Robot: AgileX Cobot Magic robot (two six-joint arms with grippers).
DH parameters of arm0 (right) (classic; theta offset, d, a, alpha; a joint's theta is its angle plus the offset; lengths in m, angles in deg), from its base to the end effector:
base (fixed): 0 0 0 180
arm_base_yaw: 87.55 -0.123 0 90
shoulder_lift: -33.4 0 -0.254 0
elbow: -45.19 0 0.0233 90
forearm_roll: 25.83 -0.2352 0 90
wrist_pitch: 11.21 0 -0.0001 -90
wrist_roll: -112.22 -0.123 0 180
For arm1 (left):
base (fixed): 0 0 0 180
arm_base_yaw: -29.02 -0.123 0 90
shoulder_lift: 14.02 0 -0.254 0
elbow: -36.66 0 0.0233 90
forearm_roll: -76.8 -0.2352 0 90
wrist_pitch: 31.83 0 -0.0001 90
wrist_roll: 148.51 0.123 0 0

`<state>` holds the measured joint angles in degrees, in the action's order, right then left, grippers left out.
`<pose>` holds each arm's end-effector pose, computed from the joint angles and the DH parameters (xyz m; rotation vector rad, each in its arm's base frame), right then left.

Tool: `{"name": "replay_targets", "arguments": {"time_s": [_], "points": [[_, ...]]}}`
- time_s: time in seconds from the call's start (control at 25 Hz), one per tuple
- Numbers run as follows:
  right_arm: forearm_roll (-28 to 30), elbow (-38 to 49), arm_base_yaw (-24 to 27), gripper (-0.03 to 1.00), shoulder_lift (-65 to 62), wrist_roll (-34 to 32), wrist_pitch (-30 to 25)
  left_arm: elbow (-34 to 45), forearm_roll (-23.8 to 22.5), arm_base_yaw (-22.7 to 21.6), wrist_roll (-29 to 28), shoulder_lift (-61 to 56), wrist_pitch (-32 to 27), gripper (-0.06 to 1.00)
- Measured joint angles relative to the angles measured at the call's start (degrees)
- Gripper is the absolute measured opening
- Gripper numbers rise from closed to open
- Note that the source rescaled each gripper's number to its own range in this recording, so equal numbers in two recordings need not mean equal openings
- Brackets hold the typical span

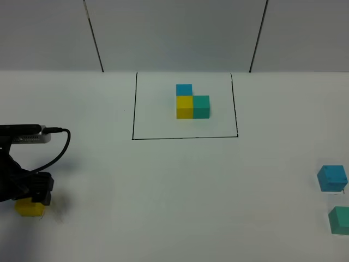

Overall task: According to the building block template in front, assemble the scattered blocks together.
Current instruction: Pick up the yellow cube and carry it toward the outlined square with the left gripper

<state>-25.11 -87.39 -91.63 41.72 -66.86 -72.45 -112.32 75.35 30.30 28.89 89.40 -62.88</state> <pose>0.0395 0.0015 0.2555 -0.0883 2.0398 0.0195 0.2739 -0.0045 0.1029 -0.0044 2.8880 0.0104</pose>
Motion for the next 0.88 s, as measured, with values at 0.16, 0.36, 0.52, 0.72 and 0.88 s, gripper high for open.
{"name": "replay_targets", "arguments": {"time_s": [0.16, 0.36, 0.52, 0.72, 0.88], "points": [[0.00, 0.00, 0.00, 0.73, 0.00, 0.00, 0.00, 0.00, 0.24, 0.00, 0.00, 2.32, 2.44, 0.95], [0.00, 0.00, 0.00, 0.73, 0.00, 0.00, 0.00, 0.00, 0.54, 0.00, 0.00, 4.45, 3.70, 0.92], [0.00, 0.00, 0.00, 0.73, 0.00, 0.00, 0.00, 0.00, 0.54, 0.00, 0.00, 5.23, 4.18, 0.90], [0.00, 0.00, 0.00, 0.73, 0.00, 0.00, 0.00, -0.04, 0.54, 0.00, 0.00, 5.23, 4.82, 0.84], [0.00, 0.00, 0.00, 0.73, 0.00, 0.00, 0.00, -0.04, 0.54, 0.00, 0.00, 5.23, 4.72, 0.63]]}}
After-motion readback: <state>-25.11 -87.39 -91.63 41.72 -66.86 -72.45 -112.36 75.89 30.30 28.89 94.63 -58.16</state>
